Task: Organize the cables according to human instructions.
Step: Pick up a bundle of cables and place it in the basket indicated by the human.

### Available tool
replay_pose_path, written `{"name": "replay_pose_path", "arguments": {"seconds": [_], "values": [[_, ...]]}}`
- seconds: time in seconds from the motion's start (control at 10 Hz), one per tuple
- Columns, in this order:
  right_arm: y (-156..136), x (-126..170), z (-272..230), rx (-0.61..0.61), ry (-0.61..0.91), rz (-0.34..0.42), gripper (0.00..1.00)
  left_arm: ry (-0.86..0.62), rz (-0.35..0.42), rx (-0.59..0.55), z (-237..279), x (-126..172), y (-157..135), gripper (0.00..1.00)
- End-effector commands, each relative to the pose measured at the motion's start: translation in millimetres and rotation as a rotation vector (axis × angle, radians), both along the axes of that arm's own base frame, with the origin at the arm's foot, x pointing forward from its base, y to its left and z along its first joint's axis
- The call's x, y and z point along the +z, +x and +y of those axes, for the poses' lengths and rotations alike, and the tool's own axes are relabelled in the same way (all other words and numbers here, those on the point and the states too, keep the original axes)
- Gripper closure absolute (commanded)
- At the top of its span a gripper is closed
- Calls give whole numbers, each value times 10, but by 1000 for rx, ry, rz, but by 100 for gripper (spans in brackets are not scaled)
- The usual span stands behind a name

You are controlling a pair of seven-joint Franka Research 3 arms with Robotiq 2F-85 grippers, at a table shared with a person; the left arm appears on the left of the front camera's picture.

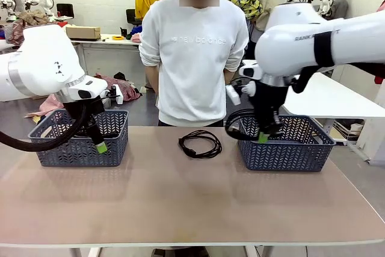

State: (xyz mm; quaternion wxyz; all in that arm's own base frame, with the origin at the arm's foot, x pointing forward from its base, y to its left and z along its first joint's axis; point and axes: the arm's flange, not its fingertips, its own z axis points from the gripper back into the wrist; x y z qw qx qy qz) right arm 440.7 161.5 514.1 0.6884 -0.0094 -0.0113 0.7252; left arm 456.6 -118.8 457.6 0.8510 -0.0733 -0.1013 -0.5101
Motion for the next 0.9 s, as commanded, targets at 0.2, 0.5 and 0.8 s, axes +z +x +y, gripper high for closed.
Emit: {"name": "replay_pose_path", "arguments": {"seconds": [0.2,0.5,0.8], "values": [[427,75,-624,4,16,-25,100,4,5,-3,31,13,-6,0],[701,66,-901,22,53,-12,100,4,5,-3,31,13,-6,0],[605,13,-872,-12,15,-9,100,4,5,-3,31,13,-6,0]]}}
